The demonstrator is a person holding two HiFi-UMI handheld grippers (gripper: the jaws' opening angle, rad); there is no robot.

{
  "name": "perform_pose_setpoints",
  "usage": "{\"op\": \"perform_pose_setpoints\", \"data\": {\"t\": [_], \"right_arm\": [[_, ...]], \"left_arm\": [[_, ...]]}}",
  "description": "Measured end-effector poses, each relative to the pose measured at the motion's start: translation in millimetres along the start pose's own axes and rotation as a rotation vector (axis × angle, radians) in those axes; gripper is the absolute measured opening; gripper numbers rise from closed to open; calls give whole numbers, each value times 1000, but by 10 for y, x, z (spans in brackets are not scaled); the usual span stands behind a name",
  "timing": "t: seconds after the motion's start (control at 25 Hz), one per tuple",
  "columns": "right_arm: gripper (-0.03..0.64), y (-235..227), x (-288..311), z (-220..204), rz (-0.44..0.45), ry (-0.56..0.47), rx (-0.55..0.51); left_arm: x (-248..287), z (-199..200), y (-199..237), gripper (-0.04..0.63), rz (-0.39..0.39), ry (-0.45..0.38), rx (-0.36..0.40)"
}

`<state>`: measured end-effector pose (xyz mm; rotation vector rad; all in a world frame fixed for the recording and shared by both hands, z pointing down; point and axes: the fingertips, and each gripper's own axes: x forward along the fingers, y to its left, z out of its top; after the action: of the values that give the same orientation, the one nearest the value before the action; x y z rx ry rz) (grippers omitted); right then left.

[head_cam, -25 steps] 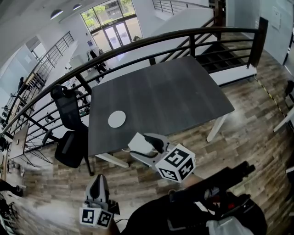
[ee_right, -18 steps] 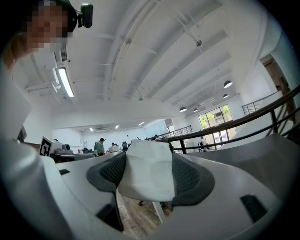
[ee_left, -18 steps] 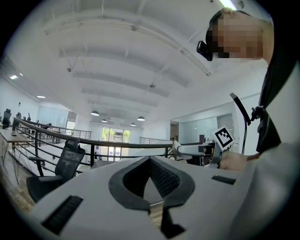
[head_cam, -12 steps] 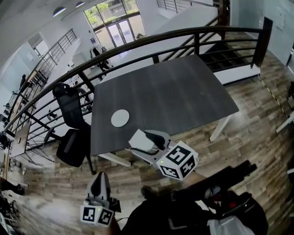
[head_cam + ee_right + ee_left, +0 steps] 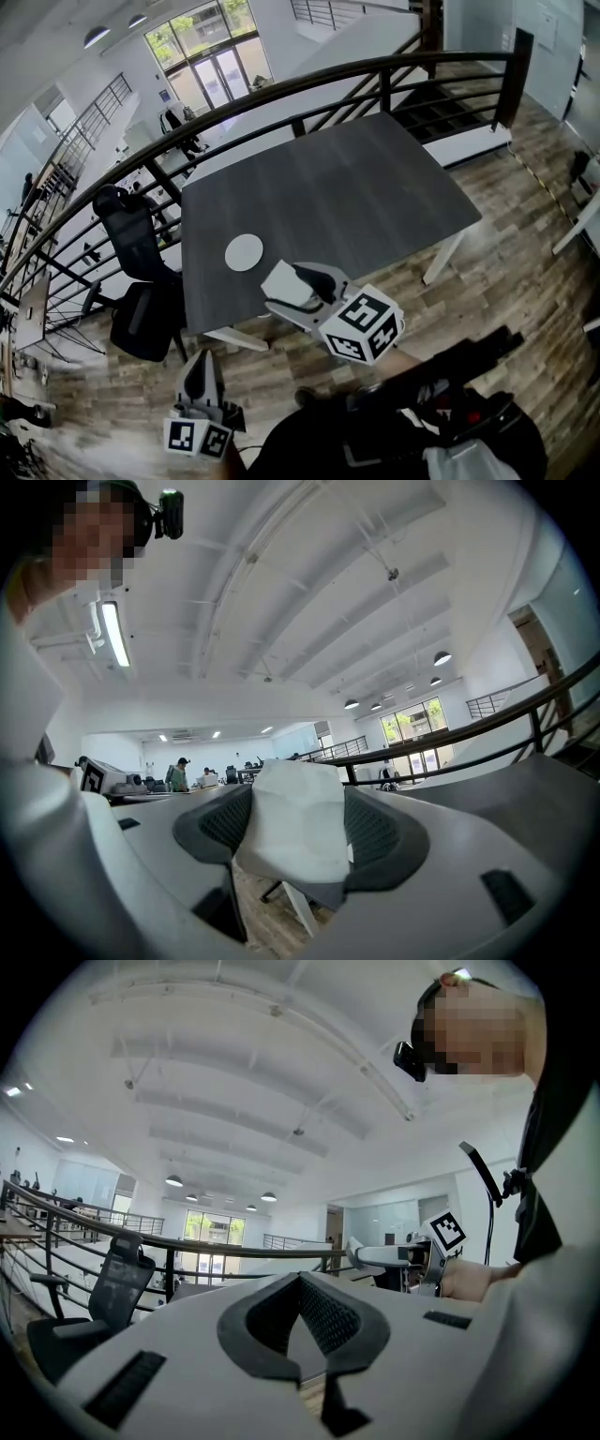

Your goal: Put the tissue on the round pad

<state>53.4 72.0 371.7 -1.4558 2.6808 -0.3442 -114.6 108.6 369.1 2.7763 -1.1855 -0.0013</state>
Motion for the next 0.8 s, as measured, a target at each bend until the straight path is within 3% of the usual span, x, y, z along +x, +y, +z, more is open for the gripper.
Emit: {"op": "perform_pose_setpoints", "data": {"t": [0.28, 0.44, 0.8], "right_arm": [[314, 176, 586, -148, -55, 3, -6], [314, 107, 583, -37, -81, -4, -11], [314, 140, 873, -25, -153, 12, -48]], "left_arm": [[20, -28, 670, 5, -68, -23, -16], [163, 73, 648, 5, -109, -41, -37], [238, 36, 1062, 5, -162, -18, -22]]}}
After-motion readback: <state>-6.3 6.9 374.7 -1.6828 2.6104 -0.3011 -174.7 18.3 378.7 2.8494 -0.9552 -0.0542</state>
